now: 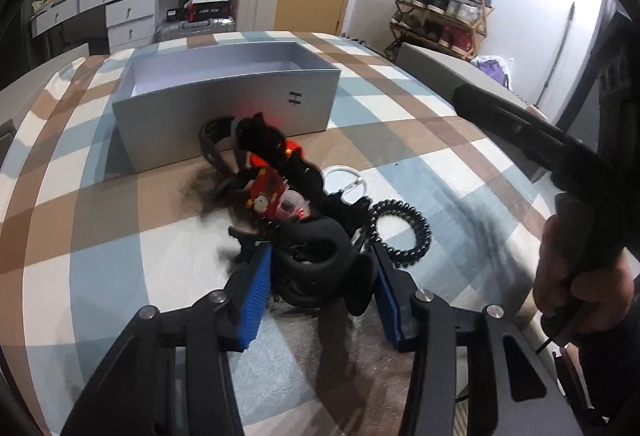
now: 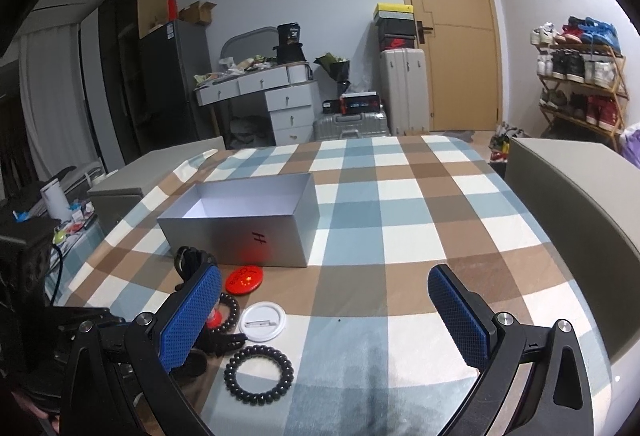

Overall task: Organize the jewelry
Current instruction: 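Lower the left tool onto the black hair claw clip and close, then grasp a black hair clip with the right tool while the left tool lifts its clip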

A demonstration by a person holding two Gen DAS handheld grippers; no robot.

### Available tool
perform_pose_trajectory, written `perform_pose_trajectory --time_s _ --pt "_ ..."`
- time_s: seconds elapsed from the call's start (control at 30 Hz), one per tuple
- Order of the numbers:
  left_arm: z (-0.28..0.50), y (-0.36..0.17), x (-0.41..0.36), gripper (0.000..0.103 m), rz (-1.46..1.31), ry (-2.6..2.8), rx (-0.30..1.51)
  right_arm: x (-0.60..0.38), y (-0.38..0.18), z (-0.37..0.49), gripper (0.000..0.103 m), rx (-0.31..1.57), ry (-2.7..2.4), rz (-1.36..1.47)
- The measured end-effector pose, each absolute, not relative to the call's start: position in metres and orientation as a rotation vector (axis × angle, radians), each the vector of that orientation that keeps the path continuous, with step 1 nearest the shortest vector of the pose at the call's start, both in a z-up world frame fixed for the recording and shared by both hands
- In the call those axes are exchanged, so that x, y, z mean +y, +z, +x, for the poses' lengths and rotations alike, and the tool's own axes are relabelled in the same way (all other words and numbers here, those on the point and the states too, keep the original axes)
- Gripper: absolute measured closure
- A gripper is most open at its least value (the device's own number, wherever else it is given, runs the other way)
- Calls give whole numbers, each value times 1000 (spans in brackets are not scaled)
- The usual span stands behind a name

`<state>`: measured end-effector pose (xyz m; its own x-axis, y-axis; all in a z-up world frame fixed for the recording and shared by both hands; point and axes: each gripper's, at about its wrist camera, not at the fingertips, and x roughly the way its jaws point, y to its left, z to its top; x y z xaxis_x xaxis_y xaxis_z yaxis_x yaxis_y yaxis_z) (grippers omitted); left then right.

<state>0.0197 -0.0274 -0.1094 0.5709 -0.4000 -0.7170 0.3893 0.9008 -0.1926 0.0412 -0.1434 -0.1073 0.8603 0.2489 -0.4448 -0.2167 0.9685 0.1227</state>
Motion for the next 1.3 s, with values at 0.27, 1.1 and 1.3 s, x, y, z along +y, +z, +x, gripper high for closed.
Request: perform_pose_trajectory --time_s 0.27,1.1,1.3 --pt "9 -100 -20 62 -20 -466 801 -137 -106 41 0 510 281 64" --pt "12 -87 45 62 -143 -345 768 -65 -134 73 26 729 609 77" --pt "15 -92 52 62 -149 -333 781 -59 -140 73 47 768 644 56"
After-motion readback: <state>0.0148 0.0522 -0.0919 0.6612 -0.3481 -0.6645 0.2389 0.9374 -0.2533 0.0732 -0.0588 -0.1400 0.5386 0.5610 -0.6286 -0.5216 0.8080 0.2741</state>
